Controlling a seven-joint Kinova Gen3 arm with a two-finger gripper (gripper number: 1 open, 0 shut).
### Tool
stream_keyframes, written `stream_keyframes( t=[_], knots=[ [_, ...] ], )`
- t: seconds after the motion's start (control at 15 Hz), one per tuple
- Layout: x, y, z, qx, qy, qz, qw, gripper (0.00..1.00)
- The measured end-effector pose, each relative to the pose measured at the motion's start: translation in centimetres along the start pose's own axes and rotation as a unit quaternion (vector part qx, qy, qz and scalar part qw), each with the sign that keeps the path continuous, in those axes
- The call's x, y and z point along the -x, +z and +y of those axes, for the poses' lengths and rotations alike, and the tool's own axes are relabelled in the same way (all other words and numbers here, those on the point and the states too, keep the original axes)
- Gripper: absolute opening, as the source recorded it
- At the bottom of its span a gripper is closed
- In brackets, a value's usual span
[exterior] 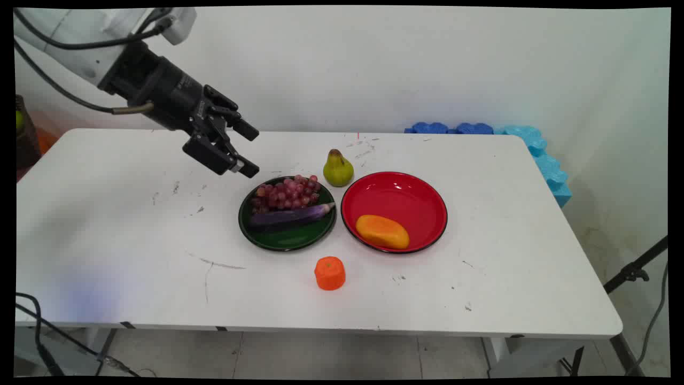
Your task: Pick up the eggplant from the green plate
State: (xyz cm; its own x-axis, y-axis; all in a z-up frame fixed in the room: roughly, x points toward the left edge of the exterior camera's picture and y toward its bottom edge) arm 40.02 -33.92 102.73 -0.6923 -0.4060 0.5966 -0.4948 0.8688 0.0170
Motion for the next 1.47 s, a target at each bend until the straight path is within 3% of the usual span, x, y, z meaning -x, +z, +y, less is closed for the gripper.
stream_keyframes(
  t=[0.4,0.8,1.13,1.47],
  knots=[
    [-1.4,3.9,-1.2,-0.036,-0.025,-0.041,0.9982,1.00],
    [0.1,9.1,-2.0,-0.068,-0.038,-0.102,0.9917,1.00],
    [2.5,14.0,-1.6,-0.067,-0.028,-0.135,0.9882,1.00],
    [3.9,17.0,-2.0,-0.071,-0.014,-0.145,0.9867,1.00]
  ],
)
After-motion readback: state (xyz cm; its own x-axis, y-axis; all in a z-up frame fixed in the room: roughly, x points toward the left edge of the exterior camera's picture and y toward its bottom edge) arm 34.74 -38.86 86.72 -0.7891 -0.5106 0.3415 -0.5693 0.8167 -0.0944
